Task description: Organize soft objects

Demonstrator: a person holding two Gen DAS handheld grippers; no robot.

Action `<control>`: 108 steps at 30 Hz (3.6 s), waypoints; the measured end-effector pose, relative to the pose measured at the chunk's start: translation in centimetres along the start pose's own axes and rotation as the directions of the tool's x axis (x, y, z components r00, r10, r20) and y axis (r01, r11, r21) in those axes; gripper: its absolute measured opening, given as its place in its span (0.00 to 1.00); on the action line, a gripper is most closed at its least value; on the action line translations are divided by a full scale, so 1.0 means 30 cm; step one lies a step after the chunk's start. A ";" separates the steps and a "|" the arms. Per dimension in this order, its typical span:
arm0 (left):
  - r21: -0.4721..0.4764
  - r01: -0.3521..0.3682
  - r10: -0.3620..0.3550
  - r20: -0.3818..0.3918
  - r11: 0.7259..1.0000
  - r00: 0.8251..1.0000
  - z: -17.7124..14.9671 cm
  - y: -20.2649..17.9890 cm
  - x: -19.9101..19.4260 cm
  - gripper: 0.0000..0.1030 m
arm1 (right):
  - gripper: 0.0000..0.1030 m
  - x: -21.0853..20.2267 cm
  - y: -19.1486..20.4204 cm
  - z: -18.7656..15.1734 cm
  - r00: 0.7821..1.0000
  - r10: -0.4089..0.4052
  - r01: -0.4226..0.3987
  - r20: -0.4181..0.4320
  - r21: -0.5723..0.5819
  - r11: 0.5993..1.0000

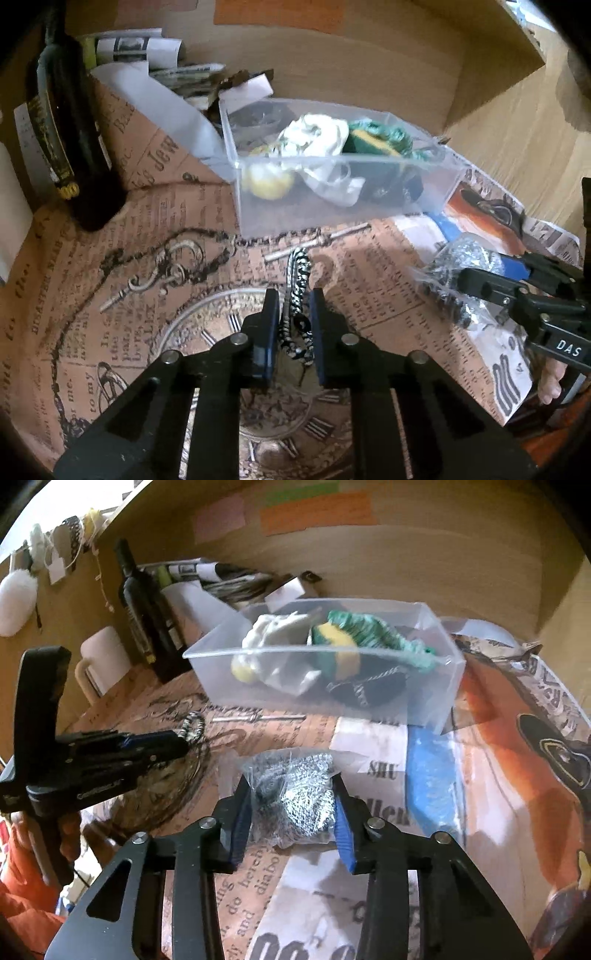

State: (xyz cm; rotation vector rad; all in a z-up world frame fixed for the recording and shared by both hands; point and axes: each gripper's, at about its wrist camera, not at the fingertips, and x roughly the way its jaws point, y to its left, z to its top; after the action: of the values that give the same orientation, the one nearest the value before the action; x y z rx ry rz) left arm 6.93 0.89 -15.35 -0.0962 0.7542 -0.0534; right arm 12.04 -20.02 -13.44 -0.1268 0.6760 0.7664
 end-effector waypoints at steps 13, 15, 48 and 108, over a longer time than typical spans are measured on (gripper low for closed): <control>0.033 -0.020 0.014 0.181 0.999 0.983 0.154 -0.006 -0.132 0.16 | 0.34 -0.093 -0.051 0.119 0.987 -0.056 0.057 0.152 0.001 0.998; 0.037 -0.022 0.014 0.206 0.999 0.978 0.180 -0.005 -0.146 0.16 | 0.34 -0.106 -0.057 0.142 0.982 -0.067 0.068 0.178 0.003 0.998; 0.063 0.008 -0.013 0.076 0.998 0.997 0.364 -0.009 0.144 0.41 | 0.45 0.151 -0.184 0.368 0.960 -0.236 0.234 0.153 0.031 0.972; 0.025 -0.056 0.034 0.535 0.998 0.844 0.285 -0.123 -0.476 0.99 | 1.00 -0.390 0.036 0.279 0.830 -0.147 0.190 0.538 -0.024 0.982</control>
State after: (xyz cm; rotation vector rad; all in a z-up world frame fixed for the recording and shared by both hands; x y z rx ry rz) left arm 2.33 -1.01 0.96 -0.0509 0.1915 0.0049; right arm 9.54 -23.38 0.38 -0.0363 0.0975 0.6154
